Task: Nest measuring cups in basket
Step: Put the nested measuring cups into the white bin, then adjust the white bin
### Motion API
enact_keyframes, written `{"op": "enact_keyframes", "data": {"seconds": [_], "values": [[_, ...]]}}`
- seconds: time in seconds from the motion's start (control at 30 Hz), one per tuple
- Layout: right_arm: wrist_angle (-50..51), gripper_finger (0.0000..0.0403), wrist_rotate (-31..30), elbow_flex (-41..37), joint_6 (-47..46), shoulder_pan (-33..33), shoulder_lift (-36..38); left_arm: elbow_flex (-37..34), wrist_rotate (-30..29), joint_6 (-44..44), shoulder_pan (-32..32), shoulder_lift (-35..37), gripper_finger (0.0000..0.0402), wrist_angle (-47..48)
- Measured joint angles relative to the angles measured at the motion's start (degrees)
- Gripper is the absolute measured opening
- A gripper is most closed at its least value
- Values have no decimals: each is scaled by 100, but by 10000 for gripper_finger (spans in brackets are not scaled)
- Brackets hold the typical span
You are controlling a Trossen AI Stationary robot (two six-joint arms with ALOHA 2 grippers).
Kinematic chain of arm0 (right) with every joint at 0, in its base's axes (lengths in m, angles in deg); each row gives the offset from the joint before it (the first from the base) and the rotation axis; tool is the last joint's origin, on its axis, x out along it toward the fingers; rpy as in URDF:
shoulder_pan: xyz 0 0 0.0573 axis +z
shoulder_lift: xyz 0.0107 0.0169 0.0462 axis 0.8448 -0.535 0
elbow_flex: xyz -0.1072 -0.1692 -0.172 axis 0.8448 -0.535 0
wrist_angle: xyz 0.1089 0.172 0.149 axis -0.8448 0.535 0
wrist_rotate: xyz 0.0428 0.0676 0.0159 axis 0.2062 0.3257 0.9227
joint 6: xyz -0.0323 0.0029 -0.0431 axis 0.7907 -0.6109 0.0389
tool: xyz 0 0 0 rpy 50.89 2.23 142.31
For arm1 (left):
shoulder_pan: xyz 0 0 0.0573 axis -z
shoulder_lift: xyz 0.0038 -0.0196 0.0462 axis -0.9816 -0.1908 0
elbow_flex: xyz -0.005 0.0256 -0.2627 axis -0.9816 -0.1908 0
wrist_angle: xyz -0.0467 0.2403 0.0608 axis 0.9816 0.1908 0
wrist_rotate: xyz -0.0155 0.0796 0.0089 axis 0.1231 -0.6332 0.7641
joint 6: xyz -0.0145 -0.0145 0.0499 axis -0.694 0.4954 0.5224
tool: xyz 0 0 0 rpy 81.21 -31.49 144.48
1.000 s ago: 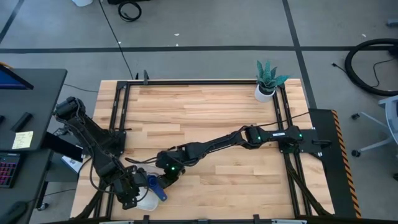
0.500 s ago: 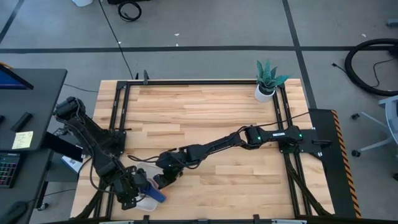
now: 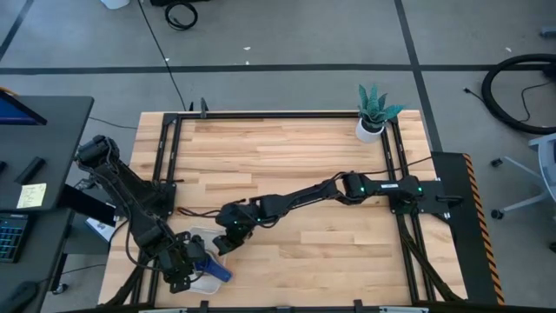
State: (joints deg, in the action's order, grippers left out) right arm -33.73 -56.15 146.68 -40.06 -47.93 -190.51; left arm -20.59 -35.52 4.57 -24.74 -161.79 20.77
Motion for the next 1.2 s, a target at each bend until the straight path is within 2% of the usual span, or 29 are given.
{"op": "enact_keyframes", "data": {"seconds": [0.3,0.57,0.73,0.93,1.2], "values": [[1103,0,-155,0,688,-96,594,3,262,-90,51,218,73,132],[2512,0,-272,0,726,142,746,4,90,-1462,421,867,9,1387],[2449,0,-436,-164,679,233,746,7,82,-2034,738,849,7,1640],[1771,0,-644,-465,412,199,744,4,45,-2609,953,697,5,1679],[1540,0,-954,-778,368,180,740,4,-506,-3677,1362,741,4,1916]]}}
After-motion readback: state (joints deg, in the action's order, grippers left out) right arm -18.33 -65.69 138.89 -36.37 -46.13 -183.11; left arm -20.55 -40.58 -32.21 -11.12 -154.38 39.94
